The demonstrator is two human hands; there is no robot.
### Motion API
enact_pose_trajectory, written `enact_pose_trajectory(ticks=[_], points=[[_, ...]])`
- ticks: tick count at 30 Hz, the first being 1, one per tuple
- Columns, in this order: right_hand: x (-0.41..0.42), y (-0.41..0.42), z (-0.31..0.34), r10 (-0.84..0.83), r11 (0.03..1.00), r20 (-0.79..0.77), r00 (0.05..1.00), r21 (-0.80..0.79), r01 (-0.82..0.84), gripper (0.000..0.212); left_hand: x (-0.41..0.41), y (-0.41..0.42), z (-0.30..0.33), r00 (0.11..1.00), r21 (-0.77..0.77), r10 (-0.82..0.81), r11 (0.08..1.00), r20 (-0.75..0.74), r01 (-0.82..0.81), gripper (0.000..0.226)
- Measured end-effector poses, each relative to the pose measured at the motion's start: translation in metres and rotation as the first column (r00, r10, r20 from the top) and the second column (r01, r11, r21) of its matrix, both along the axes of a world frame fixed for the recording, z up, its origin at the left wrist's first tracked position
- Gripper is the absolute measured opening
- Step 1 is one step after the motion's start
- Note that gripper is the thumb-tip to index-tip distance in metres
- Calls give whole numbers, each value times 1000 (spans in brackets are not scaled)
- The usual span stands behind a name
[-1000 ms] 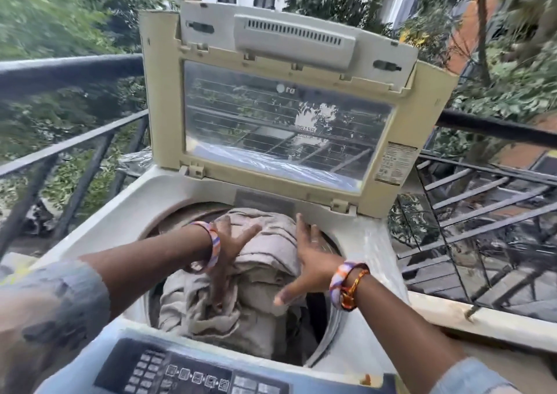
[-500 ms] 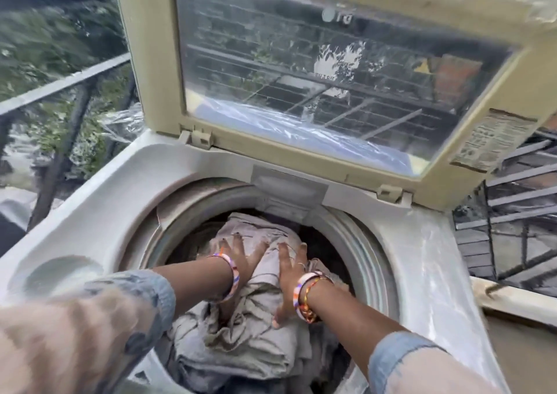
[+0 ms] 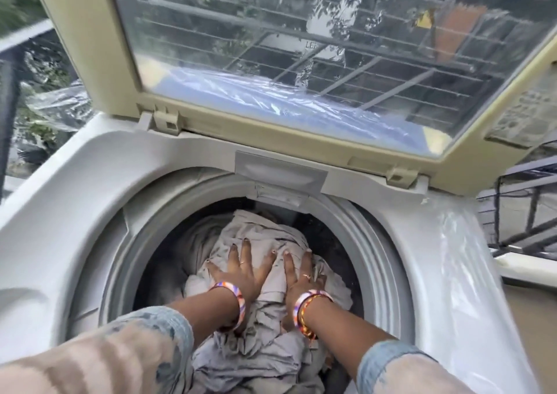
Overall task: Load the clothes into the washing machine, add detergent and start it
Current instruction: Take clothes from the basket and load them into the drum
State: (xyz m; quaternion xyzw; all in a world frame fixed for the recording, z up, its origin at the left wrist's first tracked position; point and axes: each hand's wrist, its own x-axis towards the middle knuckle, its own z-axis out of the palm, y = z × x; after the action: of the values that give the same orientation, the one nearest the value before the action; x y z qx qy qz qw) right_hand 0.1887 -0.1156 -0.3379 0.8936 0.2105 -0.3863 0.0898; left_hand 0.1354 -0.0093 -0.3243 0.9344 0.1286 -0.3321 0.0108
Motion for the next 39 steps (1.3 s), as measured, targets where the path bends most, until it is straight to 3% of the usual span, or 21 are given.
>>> enact_pose_trajectory(ticks=[6, 9, 11, 15, 19, 22, 25, 27, 29, 32, 33, 35, 37, 39], points=[[6, -13, 41, 64, 997, 16, 998, 35, -64, 110, 4, -5, 36, 998, -26, -20, 999, -52, 19, 125], [7, -20, 69, 66, 991, 14, 998, 116, -67, 89, -1, -7, 61, 995, -20, -69, 998, -68, 67, 130], [7, -28, 91, 115, 980, 38, 993, 161, -119, 74, -4, -11, 79, 992, -26, -101, 995, -71, 99, 121], [1, -46, 128, 278, 947, 98, 956, 139, -289, 50, -11, -23, 123, 974, 2, -213, 977, -75, 214, 80], [-10, -64, 155, 322, 929, 201, 925, 119, -350, 51, -20, -44, 165, 966, 6, -249, 968, -70, 250, 44], [-21, -79, 173, 302, 924, 234, 924, 167, -344, 50, -21, -60, 186, 913, 54, -385, 917, -134, 395, 9], [-33, -98, 190, 248, 920, 245, 937, 242, -307, 42, -23, -80, 213, 892, 214, -400, 871, -212, 441, 25], [-40, -114, 200, 220, 900, 256, 941, 319, -297, 40, -28, -96, 231, 899, 194, -404, 880, -169, 433, 37], [-46, -131, 210, 164, 867, 264, 951, 421, -266, 43, -9, -83, 199, 902, 85, -399, 905, -165, 417, 43], [-51, -156, 223, 34, 821, 295, 955, 537, -195, 44, 61, -52, 119, 856, 28, -500, 865, 134, 501, 95], [-52, -164, 226, -3, 803, 307, 952, 568, -181, 43, 49, -48, 124, 860, 11, -472, 878, 195, 479, 86], [-52, -180, 232, -62, 764, 324, 944, 624, -164, 40, 2, -97, 203, 915, -219, -288, 909, 283, 354, 45], [-50, -196, 238, -115, 718, 338, 934, 678, -157, 37, -16, -133, 250, 833, -272, -335, 834, 439, 479, 34], [-46, -214, 242, -167, 673, 340, 926, 726, -145, 35, -13, -148, 254, 821, -291, -297, 832, 487, 473, 33]])
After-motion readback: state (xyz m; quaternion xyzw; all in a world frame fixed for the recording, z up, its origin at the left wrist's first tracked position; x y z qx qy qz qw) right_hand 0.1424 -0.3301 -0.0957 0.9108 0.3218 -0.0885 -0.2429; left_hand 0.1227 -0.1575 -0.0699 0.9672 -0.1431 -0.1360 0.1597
